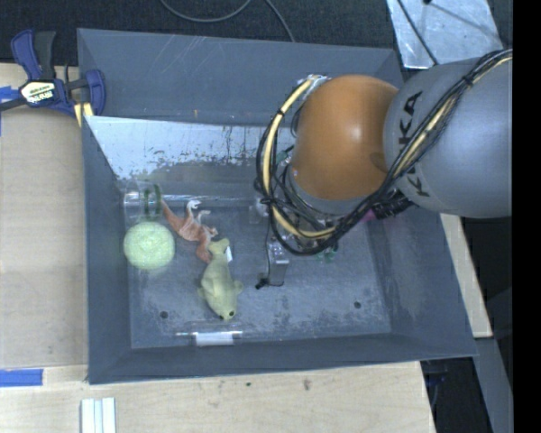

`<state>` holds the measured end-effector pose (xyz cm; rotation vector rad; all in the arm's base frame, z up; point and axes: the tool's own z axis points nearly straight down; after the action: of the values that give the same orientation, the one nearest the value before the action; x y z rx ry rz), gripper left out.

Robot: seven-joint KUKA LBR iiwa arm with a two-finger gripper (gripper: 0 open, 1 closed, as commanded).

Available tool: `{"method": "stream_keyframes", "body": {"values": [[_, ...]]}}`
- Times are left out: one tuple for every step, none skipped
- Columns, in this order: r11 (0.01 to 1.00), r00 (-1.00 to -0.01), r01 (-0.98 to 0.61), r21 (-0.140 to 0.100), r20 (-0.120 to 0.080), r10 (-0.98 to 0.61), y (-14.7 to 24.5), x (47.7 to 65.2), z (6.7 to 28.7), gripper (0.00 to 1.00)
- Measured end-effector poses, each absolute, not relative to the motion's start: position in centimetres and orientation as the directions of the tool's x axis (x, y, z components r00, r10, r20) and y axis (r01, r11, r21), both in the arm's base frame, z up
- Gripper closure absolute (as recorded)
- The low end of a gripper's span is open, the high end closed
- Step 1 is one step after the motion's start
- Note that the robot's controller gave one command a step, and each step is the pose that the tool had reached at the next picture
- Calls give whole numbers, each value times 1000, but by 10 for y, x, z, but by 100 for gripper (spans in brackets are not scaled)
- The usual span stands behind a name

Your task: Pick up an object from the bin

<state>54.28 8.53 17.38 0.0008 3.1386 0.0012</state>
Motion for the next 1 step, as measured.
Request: {"method": "stream_keyframes", "body": {"values": [[971,-971,-239,-2,-9,-239,98,560,138,0]]}}
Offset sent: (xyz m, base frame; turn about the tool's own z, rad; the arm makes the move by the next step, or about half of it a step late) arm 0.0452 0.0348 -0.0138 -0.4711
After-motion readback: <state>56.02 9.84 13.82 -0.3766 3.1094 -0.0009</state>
